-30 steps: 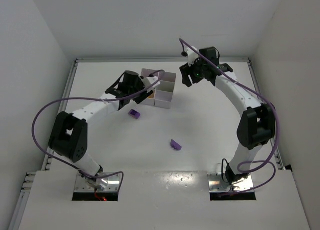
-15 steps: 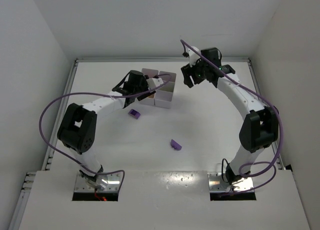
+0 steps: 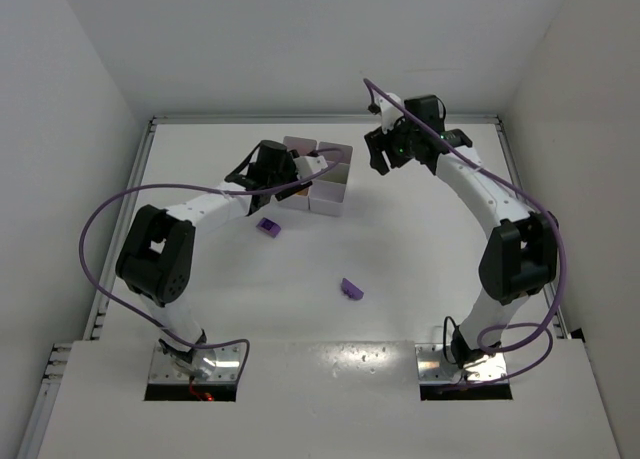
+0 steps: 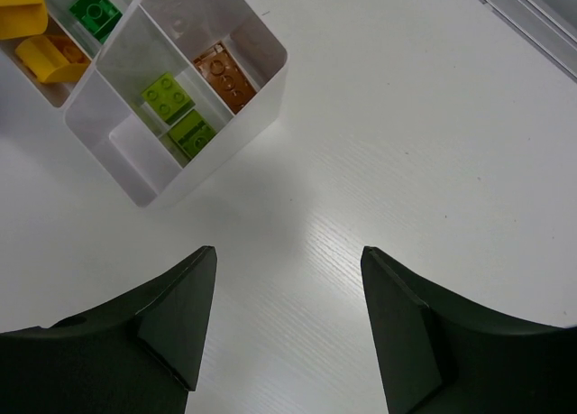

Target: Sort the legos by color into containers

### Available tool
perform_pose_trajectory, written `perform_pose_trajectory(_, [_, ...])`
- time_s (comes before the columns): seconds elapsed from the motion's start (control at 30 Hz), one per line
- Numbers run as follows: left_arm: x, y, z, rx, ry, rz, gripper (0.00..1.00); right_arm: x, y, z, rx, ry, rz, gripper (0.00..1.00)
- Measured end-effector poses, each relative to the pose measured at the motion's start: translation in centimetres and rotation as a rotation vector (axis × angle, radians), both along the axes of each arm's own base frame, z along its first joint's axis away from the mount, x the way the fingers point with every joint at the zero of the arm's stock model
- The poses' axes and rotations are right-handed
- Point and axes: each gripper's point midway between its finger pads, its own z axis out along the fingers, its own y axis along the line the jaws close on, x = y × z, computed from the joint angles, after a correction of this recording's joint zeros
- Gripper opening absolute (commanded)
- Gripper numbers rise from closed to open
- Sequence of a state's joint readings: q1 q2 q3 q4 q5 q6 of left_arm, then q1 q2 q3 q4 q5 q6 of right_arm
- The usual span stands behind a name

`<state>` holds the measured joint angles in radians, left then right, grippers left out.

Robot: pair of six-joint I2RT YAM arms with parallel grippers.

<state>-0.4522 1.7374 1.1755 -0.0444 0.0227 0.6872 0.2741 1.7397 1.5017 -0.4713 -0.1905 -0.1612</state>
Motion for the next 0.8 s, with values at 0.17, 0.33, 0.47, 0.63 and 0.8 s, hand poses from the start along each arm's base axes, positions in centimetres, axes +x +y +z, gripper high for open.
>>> perform_pose_trajectory(0.17, [-0.1,-0.2,0.0,-0.018,0.008,0.000,0.44,0.0,-0.1,0.0,0.000,0.000,-0.003,0.66])
perform_pose_trajectory(0.33, [-0.5,-0.7,-0.2,-0.057,0.031,-0.024,0.50,0.1,-0.2,0.0,0.000,0.000,-0.003,0.66])
perform_pose_trajectory(0.47, [-1.3,-0.6,-0.4,-0.084,0.052,-0.040,0.63,0.1,-0.2,0.0,0.000,0.000,-0.003,0.66])
perform_pose_trajectory(0.63, [-1.7,-0.3,0.6,-0.136,0.053,-0.034,0.78,0.1,-0.2,0.0,0.000,0.000,-0.003,0.66])
perform_pose_trajectory(0.8, [-1.4,0.7,1.7,-0.200,0.057,0.015,0.77,0.0,-0.1,0.0,0.000,0.000,-0.003,0.66])
